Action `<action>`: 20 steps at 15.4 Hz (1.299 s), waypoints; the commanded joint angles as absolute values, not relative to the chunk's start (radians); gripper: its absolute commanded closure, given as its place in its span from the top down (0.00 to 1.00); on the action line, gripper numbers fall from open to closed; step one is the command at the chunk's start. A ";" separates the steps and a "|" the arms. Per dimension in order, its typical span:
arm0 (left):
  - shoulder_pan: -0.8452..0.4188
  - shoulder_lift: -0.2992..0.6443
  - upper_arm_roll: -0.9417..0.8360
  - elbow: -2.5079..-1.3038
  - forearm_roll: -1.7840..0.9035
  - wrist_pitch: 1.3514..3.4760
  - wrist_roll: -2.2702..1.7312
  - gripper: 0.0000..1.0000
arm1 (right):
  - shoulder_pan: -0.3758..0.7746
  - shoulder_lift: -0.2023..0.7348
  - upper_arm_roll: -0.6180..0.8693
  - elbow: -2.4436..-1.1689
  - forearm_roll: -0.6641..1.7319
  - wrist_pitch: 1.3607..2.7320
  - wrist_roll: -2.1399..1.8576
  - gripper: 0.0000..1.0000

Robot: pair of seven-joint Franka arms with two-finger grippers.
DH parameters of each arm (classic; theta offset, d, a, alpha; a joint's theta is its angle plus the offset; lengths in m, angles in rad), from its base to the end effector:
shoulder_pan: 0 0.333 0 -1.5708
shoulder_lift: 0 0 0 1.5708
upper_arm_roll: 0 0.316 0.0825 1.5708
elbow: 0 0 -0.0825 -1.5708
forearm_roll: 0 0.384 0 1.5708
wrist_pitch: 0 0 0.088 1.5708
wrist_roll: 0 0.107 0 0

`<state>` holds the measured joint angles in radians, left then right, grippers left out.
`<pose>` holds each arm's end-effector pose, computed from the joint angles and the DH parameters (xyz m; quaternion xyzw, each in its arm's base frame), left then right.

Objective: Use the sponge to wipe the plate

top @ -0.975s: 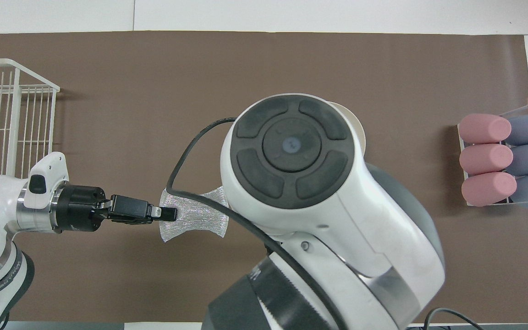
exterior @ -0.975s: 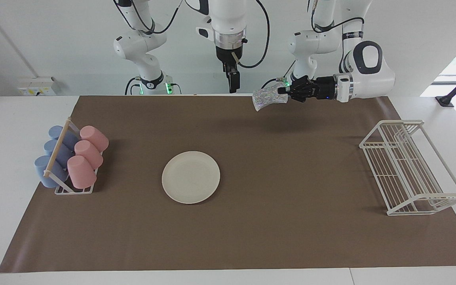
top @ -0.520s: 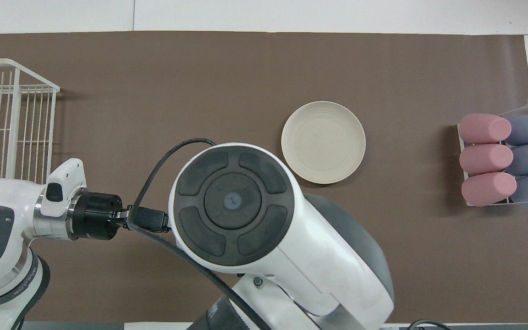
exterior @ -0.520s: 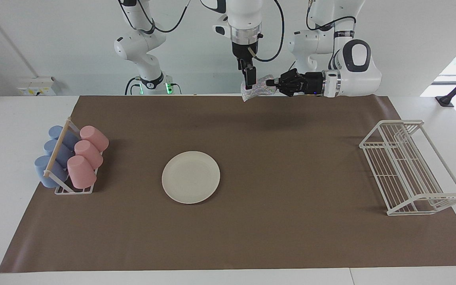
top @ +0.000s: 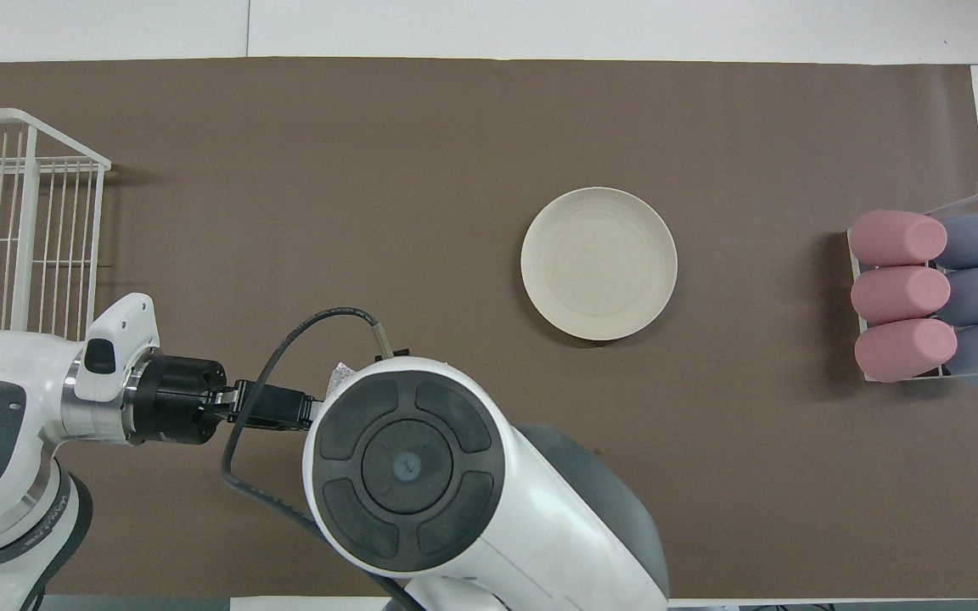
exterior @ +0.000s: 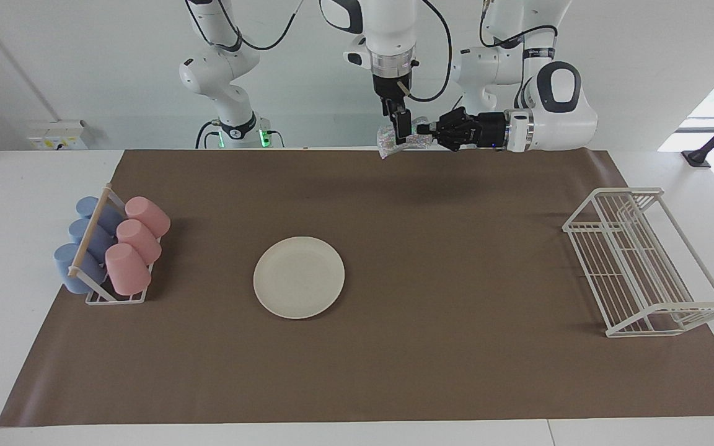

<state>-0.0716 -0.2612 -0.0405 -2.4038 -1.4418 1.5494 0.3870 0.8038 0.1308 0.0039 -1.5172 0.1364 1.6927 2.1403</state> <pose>0.4155 -0.1562 0.4618 0.7439 -0.0027 -0.1297 0.6555 0.4089 0.4461 0.5861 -0.7799 0.6218 0.0656 0.0288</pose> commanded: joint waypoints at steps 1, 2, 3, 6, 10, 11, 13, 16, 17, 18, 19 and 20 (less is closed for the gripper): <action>-0.083 -0.291 -0.028 -2.437 -1.463 1.543 0.403 0.00 | 0.799 0.080 0.006 -1.597 0.150 1.726 2.151 0.97; -0.080 -0.291 -0.028 -2.437 -1.462 1.540 0.403 0.00 | 0.799 0.072 0.006 -1.612 0.152 1.727 2.148 0.88; -0.078 -0.291 -0.028 -2.437 -1.462 1.539 0.403 0.00 | 0.799 0.072 0.008 -1.614 0.153 1.729 2.146 0.68; -0.074 -0.293 -0.026 -2.437 -1.457 1.531 0.403 0.00 | 0.796 0.074 0.008 -1.612 0.217 1.770 2.131 0.09; -0.074 -0.293 -0.026 -2.439 -1.454 1.523 0.403 0.00 | 0.793 0.078 0.008 -1.605 0.238 1.793 2.109 0.00; -0.074 -0.293 -0.026 -2.439 -1.450 1.520 0.403 0.00 | 0.793 0.078 0.008 -1.605 0.239 1.796 2.105 0.00; -0.074 -0.293 -0.026 -2.439 -1.445 1.520 0.403 0.00 | 0.793 0.078 0.008 -1.605 0.239 1.805 2.091 0.00; -0.072 -0.293 -0.026 -2.438 -1.427 1.519 0.403 0.00 | 0.793 0.078 0.009 -1.602 0.241 1.805 2.079 0.00; -0.072 -0.293 -0.026 -2.430 -1.411 1.522 0.402 0.00 | 0.792 0.077 0.008 -1.601 0.239 1.804 2.076 0.00; -0.074 -0.296 -0.028 -2.406 -1.347 1.525 0.391 0.65 | 0.792 0.077 0.008 -1.601 0.238 1.796 2.062 0.00; -0.072 -0.296 -0.028 -2.384 -1.297 1.520 0.371 1.00 | 0.790 0.075 0.008 -1.601 0.238 1.792 2.046 0.00; -0.071 -0.296 -0.026 -2.376 -1.293 1.520 0.318 1.00 | 0.790 0.074 0.008 -1.603 0.239 1.790 2.037 0.00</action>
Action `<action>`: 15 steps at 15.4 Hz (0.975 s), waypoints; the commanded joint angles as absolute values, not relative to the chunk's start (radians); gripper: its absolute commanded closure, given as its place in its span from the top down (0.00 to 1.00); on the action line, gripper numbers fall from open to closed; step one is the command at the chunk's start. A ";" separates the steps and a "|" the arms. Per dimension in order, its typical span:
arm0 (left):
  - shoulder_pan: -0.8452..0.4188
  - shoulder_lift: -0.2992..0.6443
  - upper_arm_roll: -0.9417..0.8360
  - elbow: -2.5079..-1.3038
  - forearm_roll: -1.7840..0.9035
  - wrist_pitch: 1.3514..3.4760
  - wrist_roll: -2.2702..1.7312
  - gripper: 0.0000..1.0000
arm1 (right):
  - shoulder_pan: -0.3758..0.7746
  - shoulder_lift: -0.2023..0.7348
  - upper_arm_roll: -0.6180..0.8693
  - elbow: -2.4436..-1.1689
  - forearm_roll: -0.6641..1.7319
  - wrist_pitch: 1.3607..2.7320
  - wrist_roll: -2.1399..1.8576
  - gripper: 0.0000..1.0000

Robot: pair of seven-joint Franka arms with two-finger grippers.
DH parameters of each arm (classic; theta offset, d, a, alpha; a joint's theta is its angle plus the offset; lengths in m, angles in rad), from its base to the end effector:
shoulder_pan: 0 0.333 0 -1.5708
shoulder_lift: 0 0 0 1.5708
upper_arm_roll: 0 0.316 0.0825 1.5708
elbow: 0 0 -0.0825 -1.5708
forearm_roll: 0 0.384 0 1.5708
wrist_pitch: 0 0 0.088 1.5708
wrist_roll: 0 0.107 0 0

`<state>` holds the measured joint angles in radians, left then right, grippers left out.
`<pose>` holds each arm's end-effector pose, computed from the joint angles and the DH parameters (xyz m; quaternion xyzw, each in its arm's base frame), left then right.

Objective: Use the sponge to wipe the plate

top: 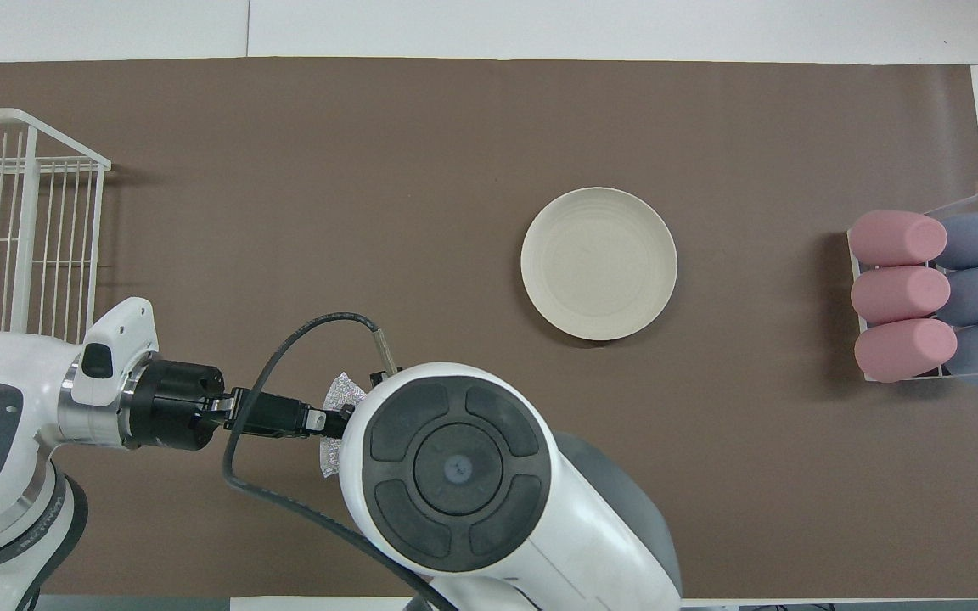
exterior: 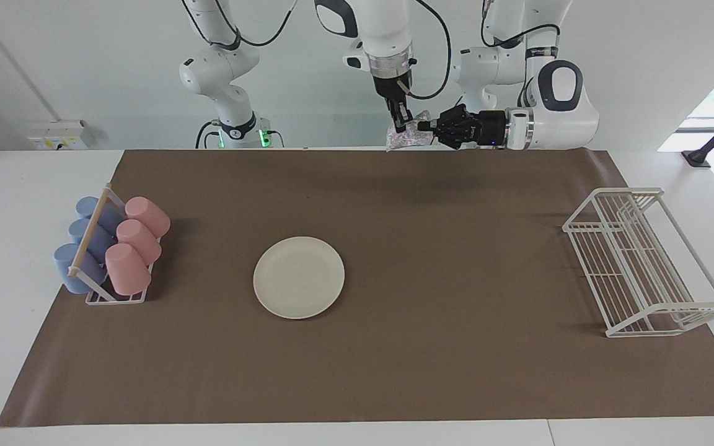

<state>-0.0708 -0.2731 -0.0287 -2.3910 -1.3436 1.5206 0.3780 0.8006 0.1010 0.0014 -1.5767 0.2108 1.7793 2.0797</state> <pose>0.4097 -0.1504 0.4650 0.7655 -0.0274 -0.1438 0.6265 0.4064 0.4461 0.5845 -0.7874 0.6055 0.0966 0.0635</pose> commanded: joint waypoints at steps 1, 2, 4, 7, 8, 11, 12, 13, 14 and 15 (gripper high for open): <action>-0.071 -0.298 -0.026 -2.375 -1.292 1.520 0.296 1.00 | 0.788 0.074 0.008 -1.603 0.238 1.789 2.033 0.00; -0.071 -0.298 -0.026 -2.375 -1.290 1.522 0.295 1.00 | 0.788 0.074 0.006 -1.603 0.238 1.787 2.031 0.00; -0.069 -0.298 -0.026 -2.375 -1.285 1.522 0.291 1.00 | 0.788 0.072 0.003 -1.603 0.229 1.764 2.005 0.00; -0.048 -0.298 -0.026 -2.373 -1.266 1.520 0.291 1.00 | 0.740 0.057 0.000 -1.611 0.219 1.683 1.838 0.00; -0.043 -0.298 -0.026 -2.373 -1.256 1.520 0.291 1.00 | 0.718 0.057 0.000 -1.609 0.219 1.678 1.815 0.00; -0.038 -0.296 -0.026 -2.372 -1.230 1.525 0.291 1.00 | 0.642 0.054 0.000 -1.641 0.212 1.701 1.732 0.00; -0.029 -0.296 -0.026 -2.365 -1.215 1.526 0.290 1.00 | 0.600 0.052 0.000 -1.667 0.210 1.732 1.688 0.00; -0.015 -0.293 -0.026 -2.358 -1.189 1.526 0.288 1.00 | 0.571 0.052 -0.002 -1.699 0.206 1.762 1.633 0.00; -0.012 -0.291 -0.028 -2.350 -1.157 1.529 0.290 1.00 | 0.551 0.051 -0.002 -1.732 0.187 1.779 1.568 0.00; -0.012 -0.290 -0.026 -2.346 -1.128 1.535 0.288 1.00 | 0.540 0.057 0.000 -1.765 0.158 1.822 1.515 0.00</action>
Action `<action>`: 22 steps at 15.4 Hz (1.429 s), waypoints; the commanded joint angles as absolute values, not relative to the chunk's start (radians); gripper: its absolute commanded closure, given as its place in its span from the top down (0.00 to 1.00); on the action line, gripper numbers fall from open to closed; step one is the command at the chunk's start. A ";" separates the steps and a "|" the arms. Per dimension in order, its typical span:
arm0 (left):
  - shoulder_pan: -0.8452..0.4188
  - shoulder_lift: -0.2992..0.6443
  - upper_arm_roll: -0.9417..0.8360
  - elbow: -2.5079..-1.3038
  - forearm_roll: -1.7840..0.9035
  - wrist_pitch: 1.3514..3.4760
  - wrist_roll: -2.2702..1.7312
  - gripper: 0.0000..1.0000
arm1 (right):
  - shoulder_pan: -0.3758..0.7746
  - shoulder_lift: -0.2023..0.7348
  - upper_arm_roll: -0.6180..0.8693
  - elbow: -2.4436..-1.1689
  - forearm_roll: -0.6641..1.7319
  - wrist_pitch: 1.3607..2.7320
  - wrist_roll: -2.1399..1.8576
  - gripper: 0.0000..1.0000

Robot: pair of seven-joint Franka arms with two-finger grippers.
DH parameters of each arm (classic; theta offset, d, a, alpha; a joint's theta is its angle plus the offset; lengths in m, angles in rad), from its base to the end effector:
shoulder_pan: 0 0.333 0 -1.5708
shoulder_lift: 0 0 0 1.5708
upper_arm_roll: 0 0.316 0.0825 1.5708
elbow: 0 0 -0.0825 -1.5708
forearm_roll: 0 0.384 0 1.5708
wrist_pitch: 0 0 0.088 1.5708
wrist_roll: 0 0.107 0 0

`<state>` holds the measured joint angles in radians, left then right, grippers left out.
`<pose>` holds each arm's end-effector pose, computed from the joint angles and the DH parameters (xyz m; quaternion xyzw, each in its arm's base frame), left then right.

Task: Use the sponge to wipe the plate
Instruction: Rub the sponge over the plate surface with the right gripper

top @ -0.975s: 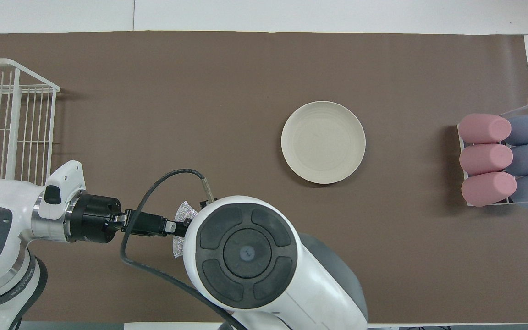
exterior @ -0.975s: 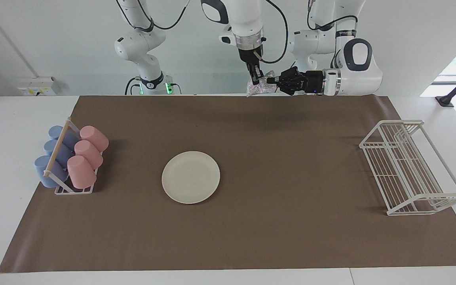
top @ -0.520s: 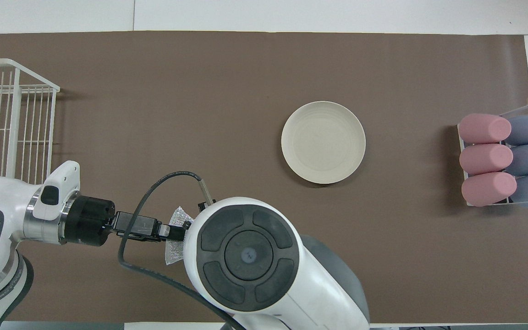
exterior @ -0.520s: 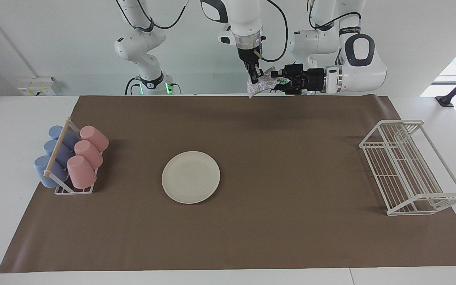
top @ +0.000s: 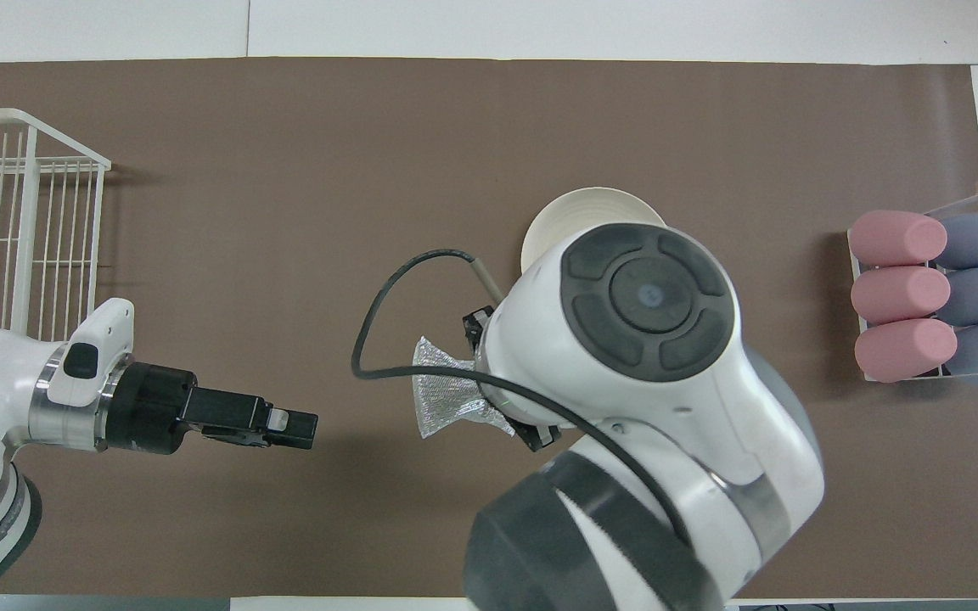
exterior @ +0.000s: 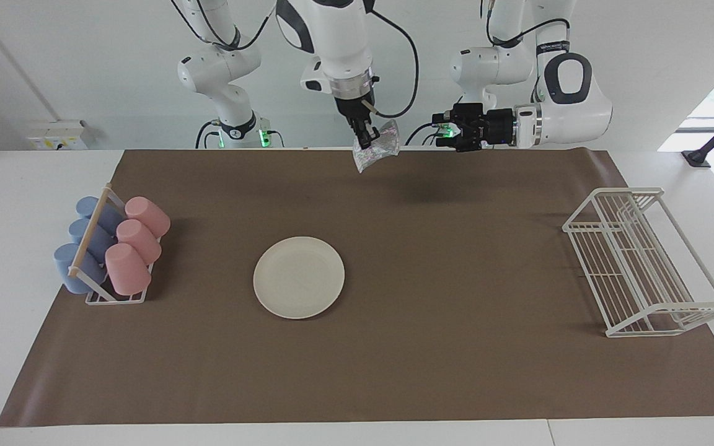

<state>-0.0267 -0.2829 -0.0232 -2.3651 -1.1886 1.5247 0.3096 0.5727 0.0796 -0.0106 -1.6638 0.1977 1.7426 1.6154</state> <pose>0.4128 -0.1242 0.4661 0.8087 -0.0146 -0.1552 0.5672 0.4880 0.3286 0.5514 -0.8518 0.5148 0.0860 0.0445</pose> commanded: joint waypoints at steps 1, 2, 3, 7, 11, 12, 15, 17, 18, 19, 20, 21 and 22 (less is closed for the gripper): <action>-0.011 -0.288 -0.026 -2.339 -1.091 1.539 0.288 1.00 | 0.537 0.069 0.000 -1.801 0.131 1.894 1.493 0.00; 0.004 -0.288 -0.026 -2.332 -1.041 1.540 0.290 1.00 | 0.531 0.080 0.000 -1.853 0.111 1.978 1.482 0.00; 0.017 -0.285 -0.028 -2.321 -0.996 1.548 0.290 1.00 | 0.511 0.083 0.000 -1.894 0.109 2.041 1.467 0.00; 0.031 -0.284 -0.026 -2.293 -0.771 1.588 0.287 1.00 | 0.466 0.106 0.002 -2.083 0.110 2.339 1.385 0.00; 0.087 -0.273 -0.028 -2.260 -0.639 1.626 0.285 1.00 | 0.439 0.170 0.003 -2.112 0.110 2.436 1.327 0.00; 0.089 -0.272 -0.028 -2.255 -0.603 1.655 0.276 1.00 | 0.439 0.179 0.003 -2.115 0.110 2.447 1.319 0.00; 0.058 -0.259 -0.046 -2.255 -0.458 1.822 0.191 1.00 | 0.430 0.236 0.003 -2.117 0.110 2.522 1.286 0.00; 0.020 -0.253 -0.051 -2.255 -0.390 1.893 0.111 1.00 | 0.407 0.271 0.003 -2.115 0.110 2.549 1.223 0.00; 0.003 -0.249 -0.052 -2.261 -0.350 1.931 0.079 1.00 | 0.388 0.288 0.003 -2.115 0.110 2.586 1.185 0.00; -0.015 -0.245 -0.052 -2.261 -0.319 1.968 0.049 1.00 | 0.368 0.291 0.003 -2.115 0.110 2.592 1.145 0.00; -0.018 -0.241 -0.052 -2.261 -0.305 1.992 0.023 1.00 | 0.348 0.293 0.003 -2.115 0.110 2.591 1.100 0.00; -0.018 -0.239 -0.052 -2.261 -0.301 2.003 0.006 1.00 | 0.325 0.295 0.003 -2.115 0.110 2.591 1.054 0.00; -0.018 -0.239 -0.052 -2.261 -0.296 2.008 0.003 1.00 | 0.307 0.295 0.003 -2.115 0.110 2.591 1.010 0.00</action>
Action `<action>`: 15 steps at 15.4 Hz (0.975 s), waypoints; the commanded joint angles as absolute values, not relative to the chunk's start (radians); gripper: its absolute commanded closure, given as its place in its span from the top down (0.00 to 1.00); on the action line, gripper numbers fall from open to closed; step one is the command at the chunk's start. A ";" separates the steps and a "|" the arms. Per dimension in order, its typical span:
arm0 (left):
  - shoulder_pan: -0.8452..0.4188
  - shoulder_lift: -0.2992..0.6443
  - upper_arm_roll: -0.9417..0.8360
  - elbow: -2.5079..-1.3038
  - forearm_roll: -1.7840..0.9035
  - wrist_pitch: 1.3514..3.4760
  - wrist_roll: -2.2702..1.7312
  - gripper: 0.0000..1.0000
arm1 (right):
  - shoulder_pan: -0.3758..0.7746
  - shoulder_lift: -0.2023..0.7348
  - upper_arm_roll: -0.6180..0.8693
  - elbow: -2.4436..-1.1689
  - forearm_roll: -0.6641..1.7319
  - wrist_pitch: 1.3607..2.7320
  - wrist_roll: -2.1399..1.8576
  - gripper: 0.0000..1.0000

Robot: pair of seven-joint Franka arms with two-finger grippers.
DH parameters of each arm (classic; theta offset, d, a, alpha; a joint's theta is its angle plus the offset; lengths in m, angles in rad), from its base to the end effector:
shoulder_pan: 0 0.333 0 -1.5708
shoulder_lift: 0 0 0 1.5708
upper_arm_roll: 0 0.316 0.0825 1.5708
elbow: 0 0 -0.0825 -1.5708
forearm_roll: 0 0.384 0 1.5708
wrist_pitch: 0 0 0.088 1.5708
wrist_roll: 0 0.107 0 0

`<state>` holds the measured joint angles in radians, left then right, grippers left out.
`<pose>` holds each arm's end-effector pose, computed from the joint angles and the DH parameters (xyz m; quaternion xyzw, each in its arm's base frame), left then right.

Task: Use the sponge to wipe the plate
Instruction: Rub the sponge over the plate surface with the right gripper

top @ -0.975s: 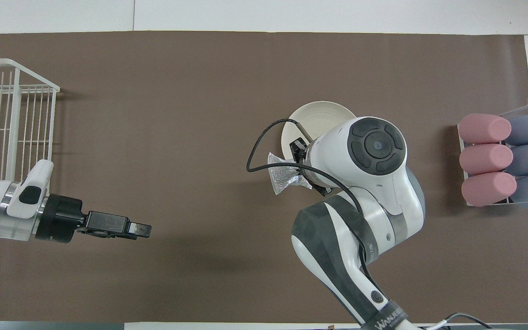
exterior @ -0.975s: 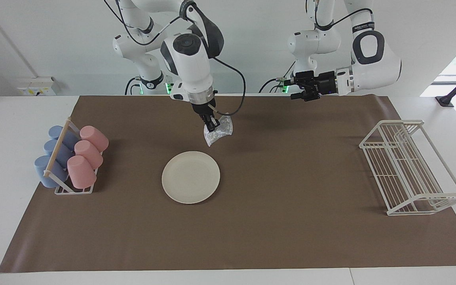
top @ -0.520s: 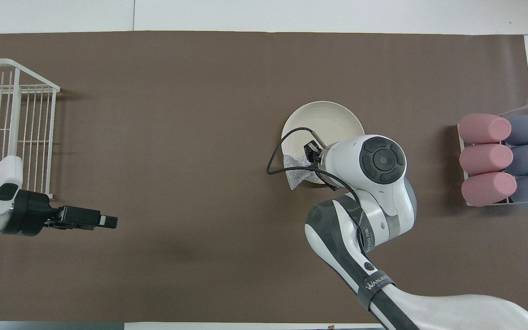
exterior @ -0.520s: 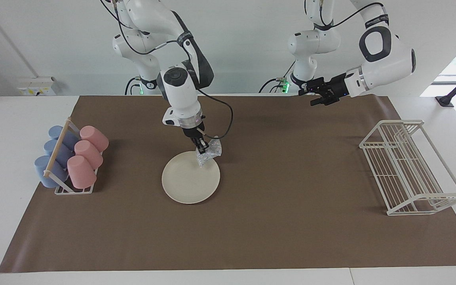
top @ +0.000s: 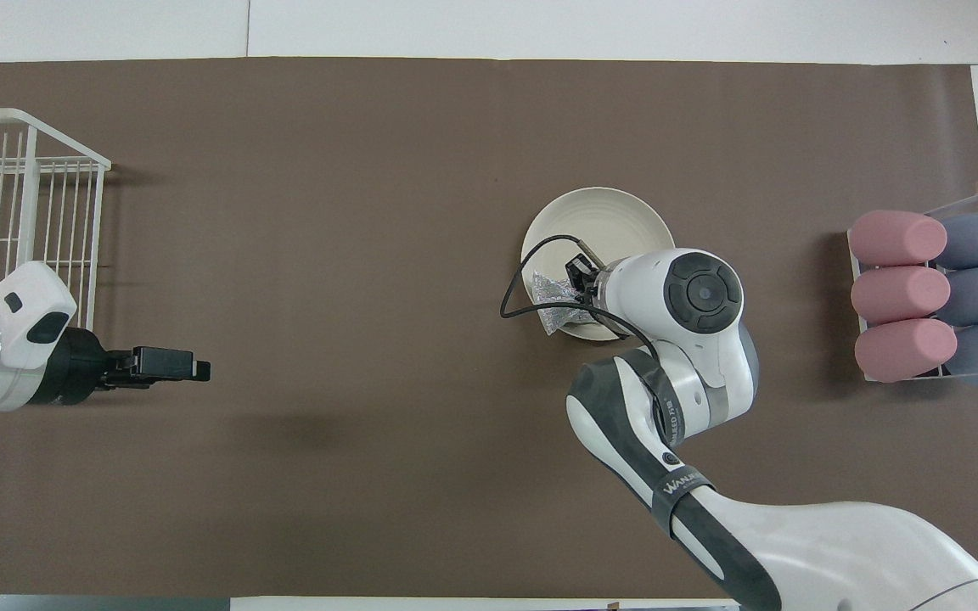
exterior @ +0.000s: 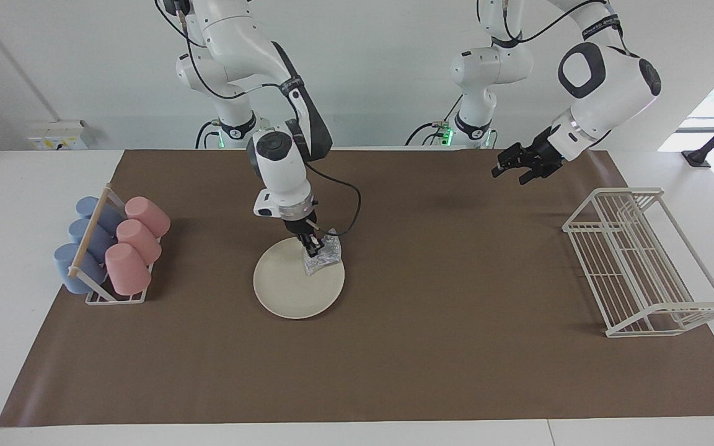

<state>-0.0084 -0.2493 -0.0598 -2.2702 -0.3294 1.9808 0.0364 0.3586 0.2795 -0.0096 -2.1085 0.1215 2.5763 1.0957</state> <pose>0.4663 -0.0533 0.4589 0.9896 0.0177 -0.0216 0.1414 0.5605 0.2019 0.3017 -0.9079 0.4069 -0.0467 0.0890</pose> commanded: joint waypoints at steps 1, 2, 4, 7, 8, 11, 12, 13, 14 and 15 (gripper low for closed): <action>-0.018 -0.239 -0.052 -2.263 -0.295 2.014 0.003 1.00 | 0.292 0.296 0.003 -2.115 0.110 2.591 0.984 0.00; -0.018 -0.239 -0.052 -2.264 -0.295 2.022 0.003 1.00 | 0.288 0.296 0.005 -2.115 0.115 2.591 0.983 0.00; -0.012 -0.238 -0.051 -2.264 -0.295 2.025 0.002 1.00 | 0.304 0.295 0.006 -2.115 0.127 2.588 1.000 0.00; -0.011 -0.238 -0.051 -2.264 -0.295 2.025 0.002 1.00 | 0.383 0.293 0.009 -2.115 0.159 2.586 1.147 0.00; -0.011 -0.238 -0.051 -2.264 -0.295 2.025 -0.002 1.00 | 0.423 0.291 0.009 -2.115 0.163 2.589 1.213 0.00; -0.009 -0.238 -0.051 -2.266 -0.293 2.026 -0.002 1.00 | 0.445 0.291 0.006 -2.115 0.163 2.595 1.255 0.00; -0.009 -0.239 -0.051 -2.266 -0.290 2.026 -0.002 1.00 | 0.424 0.293 0.008 -2.115 0.163 2.597 1.212 0.00; -0.008 -0.238 -0.051 -2.266 -0.290 2.026 0.000 1.00 | 0.396 0.293 0.006 -2.115 0.163 2.597 1.151 0.00; -0.006 -0.238 -0.051 -2.264 -0.290 2.026 0.000 1.00 | 0.370 0.295 0.006 -2.115 0.163 2.597 1.091 0.00; -0.006 -0.238 -0.051 -2.264 -0.290 2.026 0.000 1.00 | 0.336 0.296 0.008 -2.112 0.161 2.597 1.031 0.00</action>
<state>-0.0071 -0.2465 -0.0521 -2.2702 -0.3148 2.0110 0.0166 0.4056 0.2816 0.0000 -2.1083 0.1458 2.5794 1.1528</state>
